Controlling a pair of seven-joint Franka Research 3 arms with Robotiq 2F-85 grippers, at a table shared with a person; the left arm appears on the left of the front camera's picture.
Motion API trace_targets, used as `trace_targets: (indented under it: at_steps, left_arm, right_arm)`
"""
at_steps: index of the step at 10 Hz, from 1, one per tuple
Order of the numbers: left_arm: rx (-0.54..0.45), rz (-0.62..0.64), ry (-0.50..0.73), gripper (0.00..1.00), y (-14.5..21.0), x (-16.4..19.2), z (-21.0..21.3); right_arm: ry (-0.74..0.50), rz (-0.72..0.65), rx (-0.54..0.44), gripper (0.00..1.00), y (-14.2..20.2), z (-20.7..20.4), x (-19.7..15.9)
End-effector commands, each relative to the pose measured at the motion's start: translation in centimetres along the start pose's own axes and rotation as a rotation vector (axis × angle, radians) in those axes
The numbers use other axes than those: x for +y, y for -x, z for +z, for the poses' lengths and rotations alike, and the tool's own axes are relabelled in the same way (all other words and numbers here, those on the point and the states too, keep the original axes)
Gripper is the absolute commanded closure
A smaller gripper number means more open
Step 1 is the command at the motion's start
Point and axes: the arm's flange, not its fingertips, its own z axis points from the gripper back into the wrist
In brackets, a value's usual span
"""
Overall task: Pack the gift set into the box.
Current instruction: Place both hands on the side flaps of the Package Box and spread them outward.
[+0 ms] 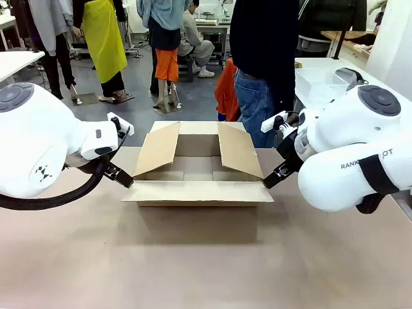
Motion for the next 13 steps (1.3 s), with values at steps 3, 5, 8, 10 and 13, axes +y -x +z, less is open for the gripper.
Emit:
trace_targets:
  at_steps: [3,5,8,10,13]
  left_arm:
    - [-0.001,-0.001,0.000,0.00,-0.02,-0.03,0.02]
    - [-0.001,-0.001,0.000,0.00,-0.02,-0.03,0.02]
    - [-0.001,-0.001,0.000,0.00,-0.02,-0.03,0.02]
    - [-0.001,-0.001,0.000,0.00,-0.02,-0.03,0.02]
    - [-0.001,-0.001,0.000,0.00,-0.02,-0.03,0.02]
  right_arm:
    - [0.000,0.000,0.000,0.00,0.00,0.00,0.00]
    - [0.000,0.000,0.000,0.00,0.00,0.00,0.00]
    - [0.000,0.000,0.000,0.00,0.00,0.00,0.00]
    - [0.000,0.000,0.000,0.00,0.00,0.00,0.00]
    - [0.000,0.000,0.000,0.00,0.00,0.00,0.00]
